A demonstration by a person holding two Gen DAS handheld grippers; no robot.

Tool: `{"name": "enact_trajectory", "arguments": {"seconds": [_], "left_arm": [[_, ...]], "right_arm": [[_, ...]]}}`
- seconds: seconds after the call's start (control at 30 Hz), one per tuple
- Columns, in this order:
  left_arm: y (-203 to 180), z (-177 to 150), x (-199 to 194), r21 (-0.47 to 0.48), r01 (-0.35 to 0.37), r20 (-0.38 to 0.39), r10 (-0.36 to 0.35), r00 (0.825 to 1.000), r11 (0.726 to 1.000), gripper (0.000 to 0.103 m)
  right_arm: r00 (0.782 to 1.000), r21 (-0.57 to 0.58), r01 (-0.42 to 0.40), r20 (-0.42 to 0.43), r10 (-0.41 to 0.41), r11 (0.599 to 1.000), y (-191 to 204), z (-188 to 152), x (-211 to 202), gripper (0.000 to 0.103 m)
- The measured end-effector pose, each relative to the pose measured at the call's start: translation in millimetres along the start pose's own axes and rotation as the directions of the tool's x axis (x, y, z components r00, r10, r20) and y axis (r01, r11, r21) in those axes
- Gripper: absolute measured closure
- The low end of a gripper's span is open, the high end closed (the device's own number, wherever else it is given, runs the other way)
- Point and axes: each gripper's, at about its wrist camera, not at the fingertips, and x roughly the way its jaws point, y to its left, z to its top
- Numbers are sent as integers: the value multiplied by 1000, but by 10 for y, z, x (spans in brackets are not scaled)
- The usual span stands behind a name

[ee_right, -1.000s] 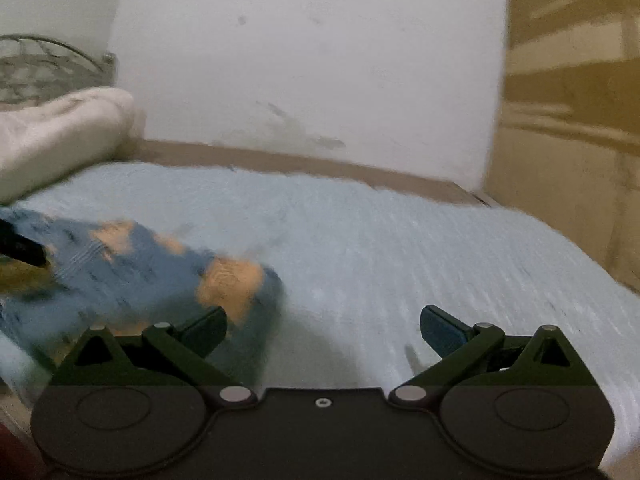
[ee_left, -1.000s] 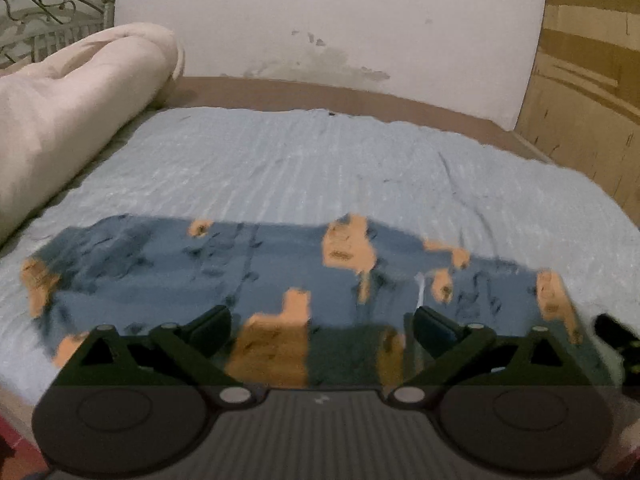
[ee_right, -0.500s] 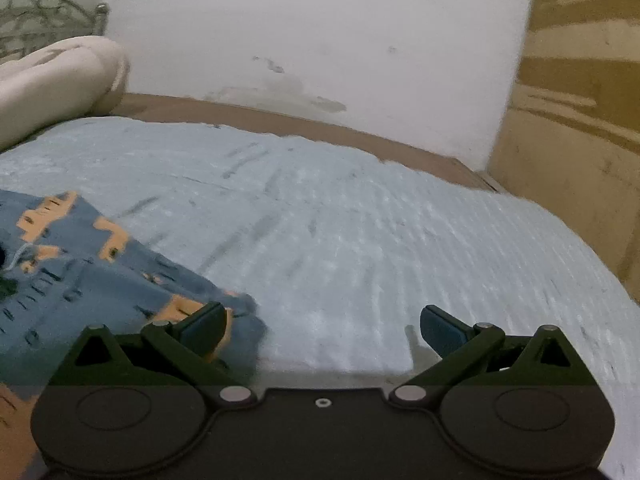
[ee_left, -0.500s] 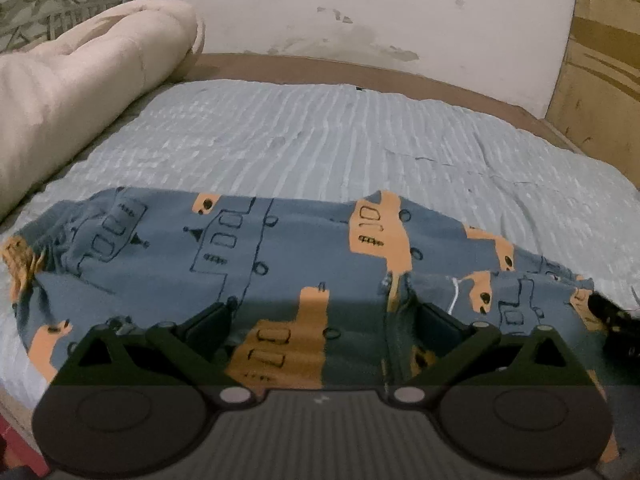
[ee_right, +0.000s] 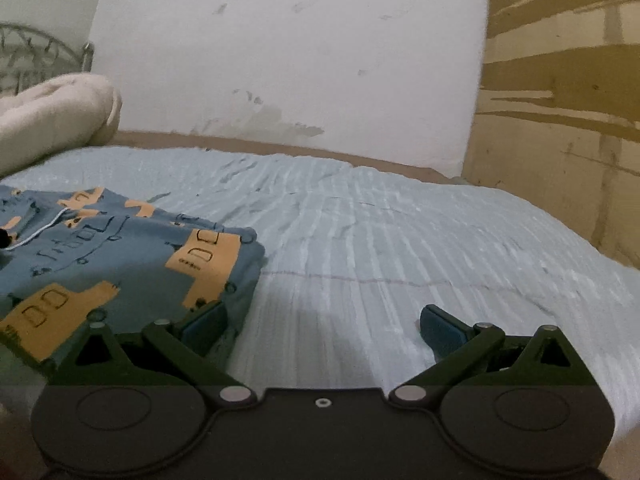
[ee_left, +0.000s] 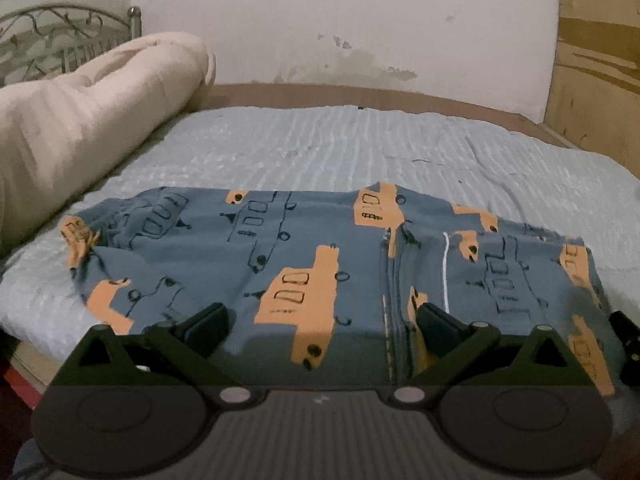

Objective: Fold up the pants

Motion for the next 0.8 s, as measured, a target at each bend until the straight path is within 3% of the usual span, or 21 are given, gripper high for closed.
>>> {"name": "enact_trajectory", "arguments": {"seconds": [0.27, 0.37, 0.47, 0.63, 0.8], "left_arm": [[53, -112, -136, 14, 15, 24, -15, 1000, 1000, 1], [95, -72, -229, -18, 28, 23, -28, 999, 999, 1], [211, -15, -371, -78, 39, 47, -36, 998, 996, 1], [504, 100, -516, -167, 3, 84, 12, 996, 986, 1], [903, 218, -557, -210, -84, 100, 107, 989, 974, 1]], "right_arm": [[998, -5, 26, 55, -25, 1000, 46, -117, -128, 1], [999, -27, 26, 48, -25, 999, 43, -47, -149, 1], [995, -23, 36, 96, -34, 999, 85, 106, -266, 1], [983, -90, -85, 155, 98, 992, 407, 396, -272, 1], [957, -169, -243, 116, 265, 955, 911, 638, -85, 1]]}}
